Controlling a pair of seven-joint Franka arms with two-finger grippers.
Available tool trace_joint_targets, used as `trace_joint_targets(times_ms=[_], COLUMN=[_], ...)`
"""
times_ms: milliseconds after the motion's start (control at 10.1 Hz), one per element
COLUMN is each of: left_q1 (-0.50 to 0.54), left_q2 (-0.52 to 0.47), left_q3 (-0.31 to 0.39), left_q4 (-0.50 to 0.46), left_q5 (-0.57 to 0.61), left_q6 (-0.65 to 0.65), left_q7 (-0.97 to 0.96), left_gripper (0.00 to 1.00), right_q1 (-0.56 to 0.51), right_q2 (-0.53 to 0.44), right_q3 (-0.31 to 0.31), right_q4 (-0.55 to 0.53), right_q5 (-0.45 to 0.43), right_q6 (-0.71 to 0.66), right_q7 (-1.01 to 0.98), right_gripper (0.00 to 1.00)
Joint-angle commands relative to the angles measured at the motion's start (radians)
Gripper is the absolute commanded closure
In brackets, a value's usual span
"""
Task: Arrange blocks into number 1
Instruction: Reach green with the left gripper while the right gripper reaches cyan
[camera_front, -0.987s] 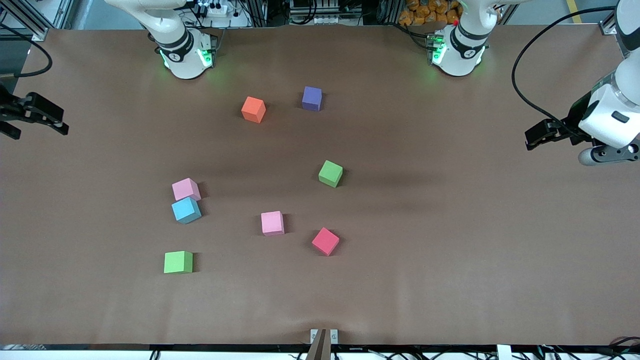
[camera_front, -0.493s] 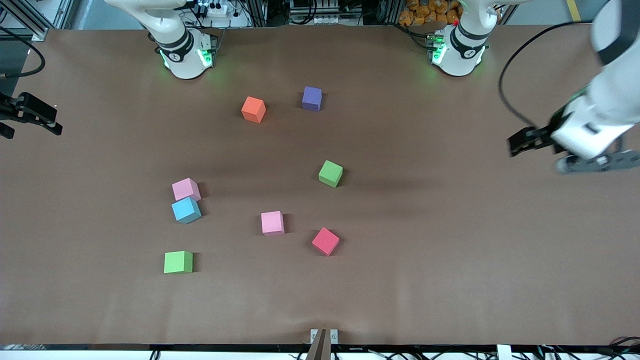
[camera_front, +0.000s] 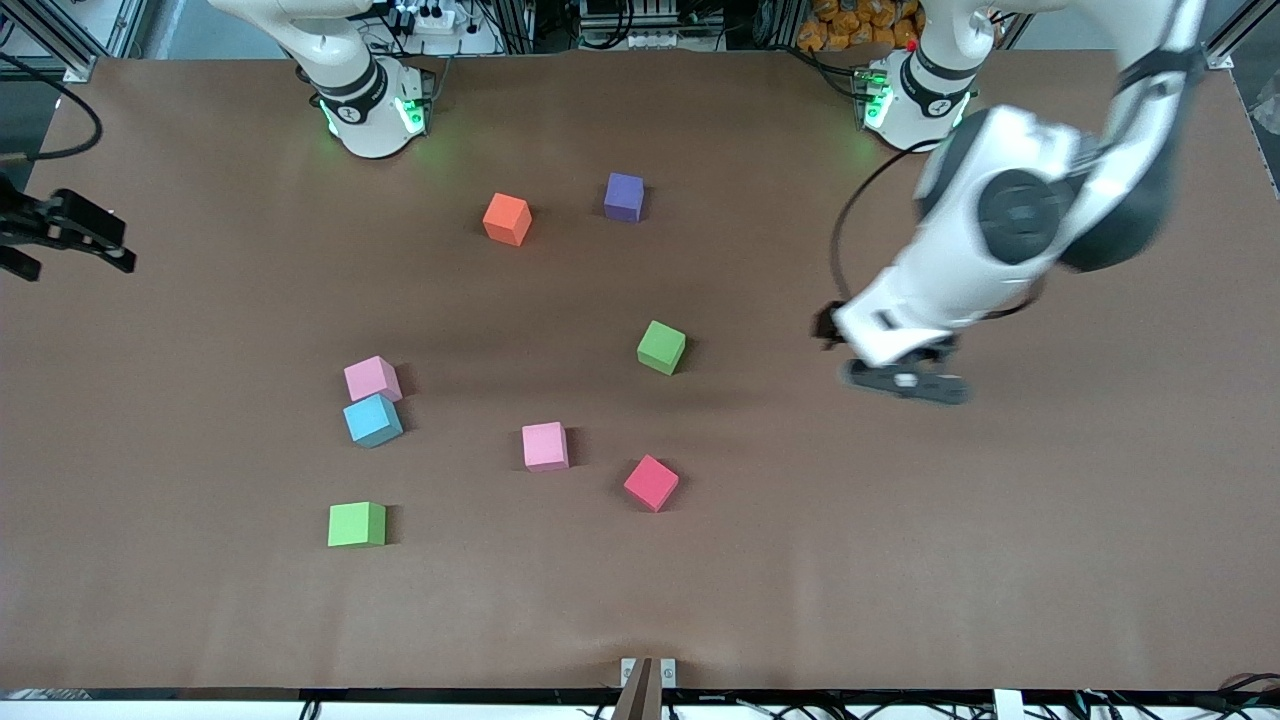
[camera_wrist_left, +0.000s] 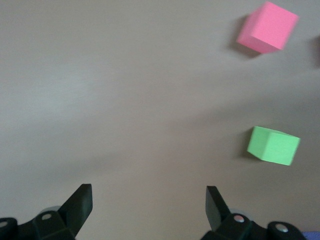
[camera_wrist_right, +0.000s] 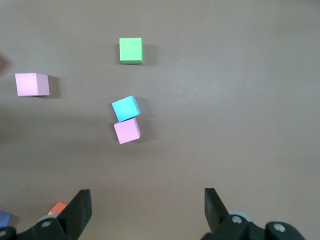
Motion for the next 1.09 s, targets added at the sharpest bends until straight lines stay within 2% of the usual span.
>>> trace_joint_targets(times_ms=[0,197,395,592,888,987], left_q1=[-0.102,-0.179,-0.245,-0.293,-0.319,-0.320], left_q2=[0.063,0.138,0.201,0.265,0.324,0.335], left_q3=[-0.010,-0.013,-0.010,-0.007,-0.004,-0.003], left_q4=[-0.030,-0.027,-0.024,-0.019,-0.019,-0.019], left_q5=[-0.013,-0.008,-0.005,-0.004,0.085,0.088], left_q6=[0.104,0.210,0.296,0.356,0.395,0.409], left_q7=[-0.073,-0.074,-0.074,-0.079,-0.108,-0.108], left_gripper=[0.00,0.00,0.00,0.00,0.00,0.00], right_q1=[0.032,0.045,0.025,0.025,0.094,0.135], right_q2=[0.138,0.265,0.385,0.506,0.530,0.530], right_q3=[-0.004,-0.004,-0.005,-0.005,-0.007,-0.007], right_q4=[0.028,0.028,0.028,0.021,-0.093,-0.114], right_q5=[0.017,0.052,0.138,0.138,0.117,0.051], right_q6=[0.000,0.064,0.177,0.229,0.414,0.464], right_q7=[-0.011,-0.013,-0.013,-0.057,-0.080,-0.079], right_gripper=[0.00,0.00,0.00,0.00,0.00,0.00])
